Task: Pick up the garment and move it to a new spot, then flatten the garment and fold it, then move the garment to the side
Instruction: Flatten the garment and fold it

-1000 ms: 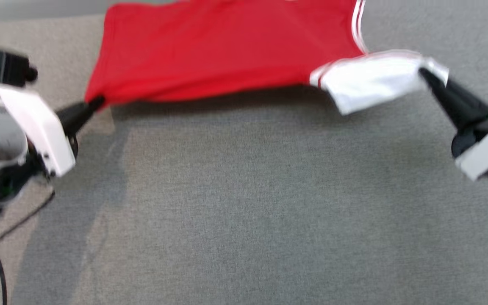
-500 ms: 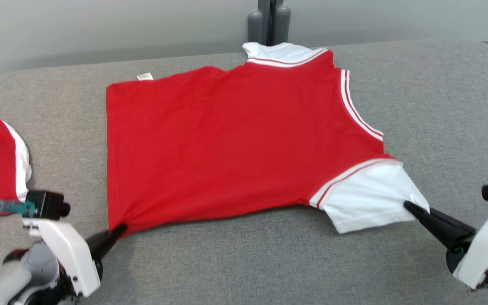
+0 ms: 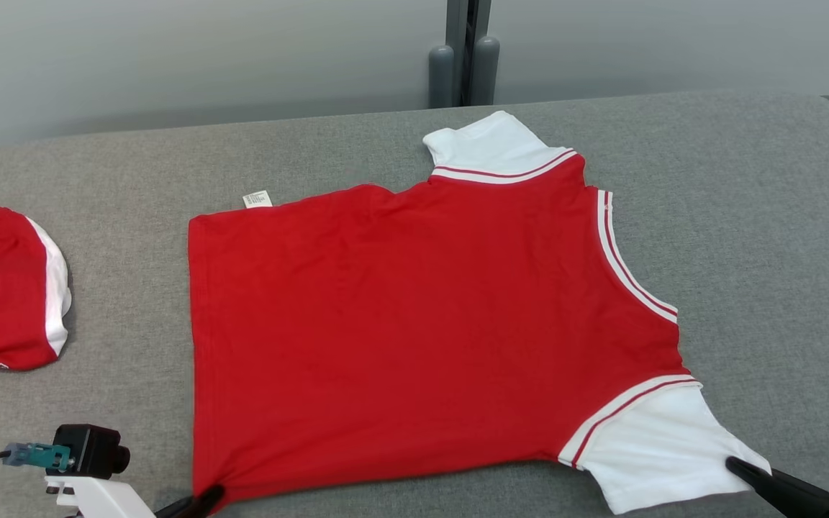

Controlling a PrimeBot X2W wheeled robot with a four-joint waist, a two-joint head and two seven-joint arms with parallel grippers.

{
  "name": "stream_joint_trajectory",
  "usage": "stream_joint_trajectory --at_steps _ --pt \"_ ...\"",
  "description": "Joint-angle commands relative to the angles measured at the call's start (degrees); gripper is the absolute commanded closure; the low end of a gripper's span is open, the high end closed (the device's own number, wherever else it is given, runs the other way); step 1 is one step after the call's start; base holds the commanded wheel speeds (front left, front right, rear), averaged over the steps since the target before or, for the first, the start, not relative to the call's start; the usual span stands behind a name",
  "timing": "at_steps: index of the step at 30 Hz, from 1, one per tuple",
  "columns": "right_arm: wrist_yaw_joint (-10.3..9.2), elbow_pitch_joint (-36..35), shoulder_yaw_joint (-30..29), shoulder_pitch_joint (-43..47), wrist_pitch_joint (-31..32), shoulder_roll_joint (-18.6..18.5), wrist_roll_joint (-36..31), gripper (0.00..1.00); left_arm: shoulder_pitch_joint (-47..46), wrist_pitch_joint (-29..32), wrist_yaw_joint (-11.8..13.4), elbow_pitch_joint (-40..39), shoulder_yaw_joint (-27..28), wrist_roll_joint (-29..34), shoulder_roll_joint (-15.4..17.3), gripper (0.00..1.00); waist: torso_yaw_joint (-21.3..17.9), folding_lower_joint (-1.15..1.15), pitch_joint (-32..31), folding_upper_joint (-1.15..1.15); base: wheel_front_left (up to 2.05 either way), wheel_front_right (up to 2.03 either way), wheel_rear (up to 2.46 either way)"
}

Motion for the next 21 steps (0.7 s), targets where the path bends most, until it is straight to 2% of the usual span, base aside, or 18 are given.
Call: stream_joint_trajectory --at_steps 1,7,11,21 --pt "0.02 -0.5 -0.6 0.9 0.2 -0.9 0.4 1.0 0.5 0.0 0.4 -0.6 0.2 -0.2 0.4 1.0 0.1 0.0 0.0 0.0 0.0 0.0 0.0" --pt "0.02 -2.6 -2.2 0.9 0.8 -1.7 -0.9 1.0 0.7 0.5 1.3 -2.7 0.3 -0.7 0.9 1.0 0.2 0.0 0.0 0.0 0.0 0.0 0.0" --pt "0.02 -2.5 -3.7 -0.8 2.3 -1.3 -2.3 1.0 -1.4 0.4 0.4 -2.6 1.4 -0.4 0.5 1.0 0.5 0.0 1.0 0.0 0.0 0.0 0.0" --pt "0.03 0.8 -9.1 -9.2 9.9 3.7 -5.4 1.0 -9.4 5.7 -2.2 0.2 3.6 0.5 -0.2 1.0 1.9 0.0 5.4 0.0 0.0 0.0 0.0"
